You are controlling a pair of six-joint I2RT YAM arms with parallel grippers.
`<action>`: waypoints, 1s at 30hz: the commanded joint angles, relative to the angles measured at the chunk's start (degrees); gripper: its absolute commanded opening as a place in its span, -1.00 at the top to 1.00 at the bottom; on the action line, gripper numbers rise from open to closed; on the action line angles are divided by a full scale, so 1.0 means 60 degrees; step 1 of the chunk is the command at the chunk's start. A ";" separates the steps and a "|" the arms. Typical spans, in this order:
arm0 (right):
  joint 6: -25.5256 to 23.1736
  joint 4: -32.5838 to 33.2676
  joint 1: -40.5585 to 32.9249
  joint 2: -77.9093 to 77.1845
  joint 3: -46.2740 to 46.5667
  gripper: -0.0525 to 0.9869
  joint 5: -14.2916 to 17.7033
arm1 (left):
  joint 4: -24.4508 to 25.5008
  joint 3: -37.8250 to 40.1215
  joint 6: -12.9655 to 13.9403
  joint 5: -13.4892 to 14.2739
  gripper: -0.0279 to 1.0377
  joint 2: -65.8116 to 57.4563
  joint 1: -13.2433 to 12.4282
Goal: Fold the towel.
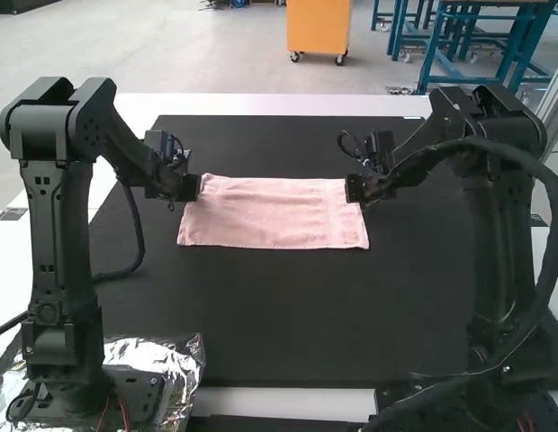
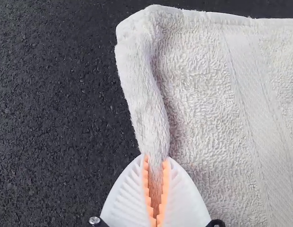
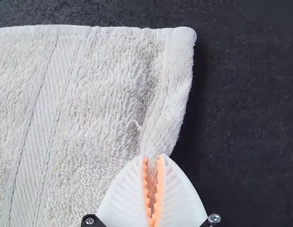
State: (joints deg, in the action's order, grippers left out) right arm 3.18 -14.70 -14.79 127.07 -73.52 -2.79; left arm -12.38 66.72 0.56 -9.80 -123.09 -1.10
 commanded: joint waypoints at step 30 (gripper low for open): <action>-0.0193 0.1322 0.0663 -0.4478 0.3302 0.95 -0.1689 | 0.2210 -0.2492 0.0317 -0.0549 0.90 0.4782 -0.0710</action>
State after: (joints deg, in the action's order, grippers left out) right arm 2.13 -6.90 -12.29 102.02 -55.20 -13.32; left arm 1.08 53.65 1.69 -14.02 -96.86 -4.23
